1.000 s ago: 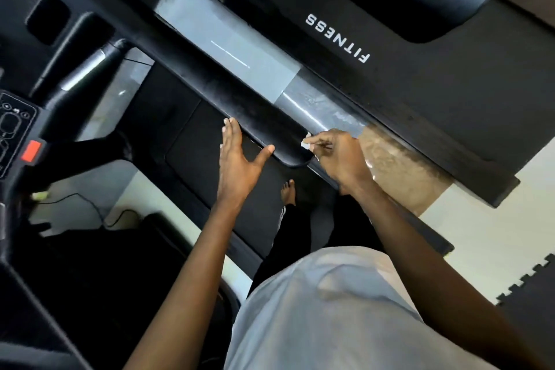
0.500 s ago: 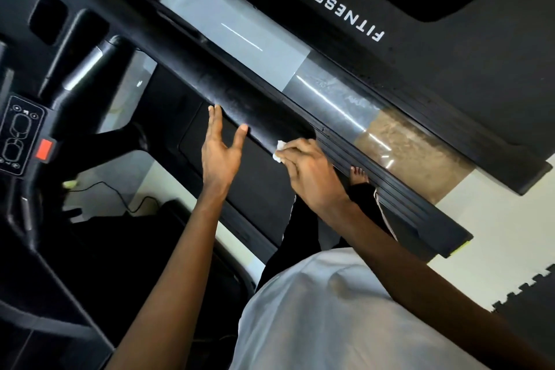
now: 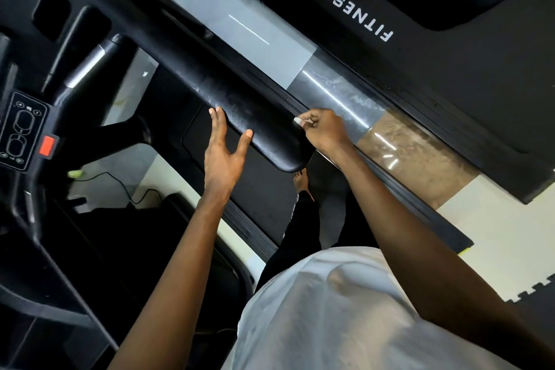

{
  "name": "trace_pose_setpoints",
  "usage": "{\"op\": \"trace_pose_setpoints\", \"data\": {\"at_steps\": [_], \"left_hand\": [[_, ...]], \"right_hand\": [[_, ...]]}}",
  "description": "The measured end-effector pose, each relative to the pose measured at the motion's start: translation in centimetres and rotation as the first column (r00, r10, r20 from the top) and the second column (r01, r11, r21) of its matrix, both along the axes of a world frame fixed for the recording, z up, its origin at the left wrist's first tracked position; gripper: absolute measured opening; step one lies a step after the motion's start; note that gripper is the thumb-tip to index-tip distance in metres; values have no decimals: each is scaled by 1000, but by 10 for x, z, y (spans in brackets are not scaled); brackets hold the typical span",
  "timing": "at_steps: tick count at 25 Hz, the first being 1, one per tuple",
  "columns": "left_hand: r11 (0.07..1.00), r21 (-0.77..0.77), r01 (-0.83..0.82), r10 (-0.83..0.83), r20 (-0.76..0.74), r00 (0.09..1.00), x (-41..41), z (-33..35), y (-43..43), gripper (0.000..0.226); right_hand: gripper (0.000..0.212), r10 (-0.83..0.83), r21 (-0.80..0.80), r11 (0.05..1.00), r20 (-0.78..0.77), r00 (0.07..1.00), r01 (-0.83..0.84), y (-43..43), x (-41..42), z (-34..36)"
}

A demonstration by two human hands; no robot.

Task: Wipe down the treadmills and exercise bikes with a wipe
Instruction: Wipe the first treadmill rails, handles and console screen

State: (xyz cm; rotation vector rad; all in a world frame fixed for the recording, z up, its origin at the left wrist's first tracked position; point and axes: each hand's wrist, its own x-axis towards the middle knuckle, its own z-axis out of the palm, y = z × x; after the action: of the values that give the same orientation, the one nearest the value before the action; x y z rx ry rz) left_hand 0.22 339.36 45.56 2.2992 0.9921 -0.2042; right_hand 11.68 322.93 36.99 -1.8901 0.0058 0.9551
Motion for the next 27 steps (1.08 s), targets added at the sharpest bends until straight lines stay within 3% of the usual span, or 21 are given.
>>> {"op": "trace_pose_setpoints", "data": {"at_steps": [3,6,10,13,14,16,18,20,22,24,27], "left_hand": [[1000,-4,7,-7,1,1000,-2,1,3,79],[1000,-11,-4,4,15,1000,-4,2,7,76],[1000,-11,-4,5,29,1000,-3,1,7,75],[1000,-26,-2,3,44,999,-5,-1,11,75],[999,-34,1,0,51,999,-6,-2,13,75],[999,-33,25,-22,64,998,-8,-4,17,74],[998,-27,50,-48,65,997,-9,-5,21,72],[997,-22,79,-77,77,994,-11,-5,26,69],[996,-7,85,-84,117,990,-13,-6,32,63],[999,-6,49,-47,182,982,-14,-9,39,56],[999,16,35,-38,247,968,-10,-14,50,55]], "right_hand": [[29,103,75,991,85,991,-110,0,0,15],[24,75,115,989,112,991,-88,9,4,15],[8,-20,80,996,-68,998,25,10,14,1],[15,20,125,992,-175,984,2,8,18,7],[14,21,118,993,-134,991,-5,10,20,10],[13,6,70,997,106,994,-13,17,21,18],[22,41,45,997,362,931,-62,27,11,27],[27,119,44,986,486,866,-160,32,-11,32],[25,70,109,984,494,867,-141,30,-27,36],[28,-38,161,987,384,923,-26,28,-27,37],[28,-41,104,994,276,960,13,32,-25,35]]}}
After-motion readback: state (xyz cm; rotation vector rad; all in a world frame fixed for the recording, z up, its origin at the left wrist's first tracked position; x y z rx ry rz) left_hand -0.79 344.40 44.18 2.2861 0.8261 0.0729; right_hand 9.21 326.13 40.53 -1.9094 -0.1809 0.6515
